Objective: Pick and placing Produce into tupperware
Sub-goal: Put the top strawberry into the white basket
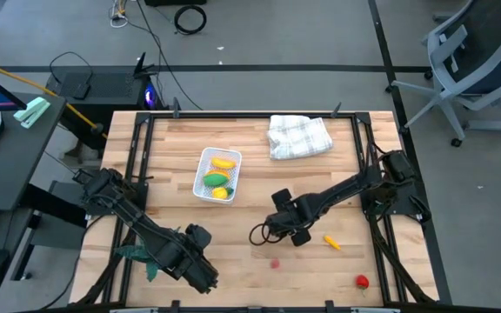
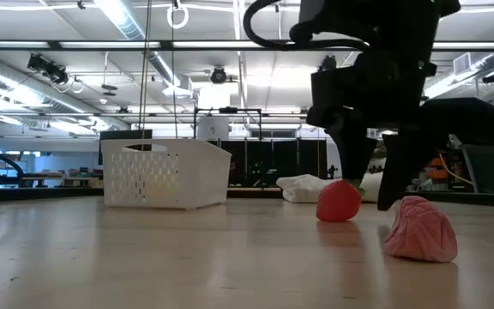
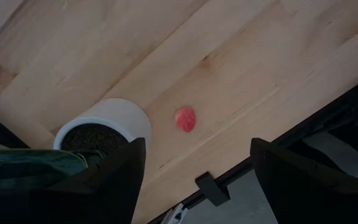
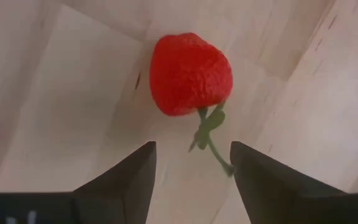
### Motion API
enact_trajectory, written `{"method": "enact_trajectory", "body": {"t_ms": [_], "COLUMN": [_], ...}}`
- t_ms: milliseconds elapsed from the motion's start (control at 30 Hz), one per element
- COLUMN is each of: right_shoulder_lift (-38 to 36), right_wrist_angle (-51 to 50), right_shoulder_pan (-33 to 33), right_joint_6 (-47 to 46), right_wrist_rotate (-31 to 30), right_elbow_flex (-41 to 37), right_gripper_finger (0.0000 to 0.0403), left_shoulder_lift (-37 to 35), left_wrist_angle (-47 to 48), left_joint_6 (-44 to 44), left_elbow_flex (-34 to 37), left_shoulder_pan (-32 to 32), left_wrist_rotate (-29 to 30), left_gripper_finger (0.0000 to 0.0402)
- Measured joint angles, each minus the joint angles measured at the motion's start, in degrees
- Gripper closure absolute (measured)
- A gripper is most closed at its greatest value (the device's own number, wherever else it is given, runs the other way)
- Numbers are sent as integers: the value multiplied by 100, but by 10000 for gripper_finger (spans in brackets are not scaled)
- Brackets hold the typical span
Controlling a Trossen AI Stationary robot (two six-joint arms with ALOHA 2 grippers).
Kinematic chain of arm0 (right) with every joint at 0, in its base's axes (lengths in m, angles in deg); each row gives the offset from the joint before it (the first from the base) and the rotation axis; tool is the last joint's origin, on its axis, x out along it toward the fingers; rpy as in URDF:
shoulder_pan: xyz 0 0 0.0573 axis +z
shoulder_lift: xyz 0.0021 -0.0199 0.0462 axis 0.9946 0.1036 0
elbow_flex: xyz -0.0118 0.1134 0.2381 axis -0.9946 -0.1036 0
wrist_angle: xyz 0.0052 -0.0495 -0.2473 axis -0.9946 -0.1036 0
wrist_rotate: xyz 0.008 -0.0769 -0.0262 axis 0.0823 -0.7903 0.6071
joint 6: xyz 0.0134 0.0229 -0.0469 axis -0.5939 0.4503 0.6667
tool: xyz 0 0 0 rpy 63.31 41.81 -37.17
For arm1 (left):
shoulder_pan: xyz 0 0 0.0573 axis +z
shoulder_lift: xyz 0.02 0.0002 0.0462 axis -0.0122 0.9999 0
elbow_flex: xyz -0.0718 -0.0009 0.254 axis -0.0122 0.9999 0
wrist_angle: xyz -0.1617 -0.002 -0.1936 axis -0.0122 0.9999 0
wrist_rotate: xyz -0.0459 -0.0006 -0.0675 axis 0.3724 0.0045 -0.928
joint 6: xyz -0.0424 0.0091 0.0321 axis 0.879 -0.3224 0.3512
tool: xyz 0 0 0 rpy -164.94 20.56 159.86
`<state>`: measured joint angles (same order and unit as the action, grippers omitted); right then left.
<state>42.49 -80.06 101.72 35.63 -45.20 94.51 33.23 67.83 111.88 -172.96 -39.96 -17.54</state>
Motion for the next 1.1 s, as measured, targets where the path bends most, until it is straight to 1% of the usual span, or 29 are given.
{"method": "enact_trajectory", "body": {"t_ms": [267, 367, 433, 567, 733, 767, 933, 1100], "right_shoulder_lift": [0, 0, 0, 0, 0, 0, 0, -1], "right_wrist_angle": [325, 385, 381, 377, 375, 375, 375, 290], "right_shoulder_pan": [-4, -4, -20, -68, -162, -184, -256, -319], "right_joint_6": [-2, -2, -4, -37, -457, -519, -895, -1195], "right_wrist_rotate": [-18, -16, -15, -16, 71, 82, 82, 60], "right_elbow_flex": [-8, -8, -8, -8, -8, -8, -8, 71], "right_gripper_finger": [197, 209, 223, 274, 374, 388, 395, 399], "left_shoulder_lift": [0, 0, 0, 0, 0, 0, 0, -1], "left_wrist_angle": [1, 0, 0, 0, 2, 4, 42, 137], "left_joint_6": [1, 0, 0, 2, 2, 10, 13, 13], "left_elbow_flex": [-2, -2, -2, -2, -2, -2, -2, -2], "left_shoulder_pan": [0, 0, 0, 0, 0, 0, 27, 142], "left_wrist_rotate": [0, 0, 0, -2, -1, 0, -9, -2], "left_gripper_finger": [109, 109, 109, 109, 109, 109, 110, 128]}}
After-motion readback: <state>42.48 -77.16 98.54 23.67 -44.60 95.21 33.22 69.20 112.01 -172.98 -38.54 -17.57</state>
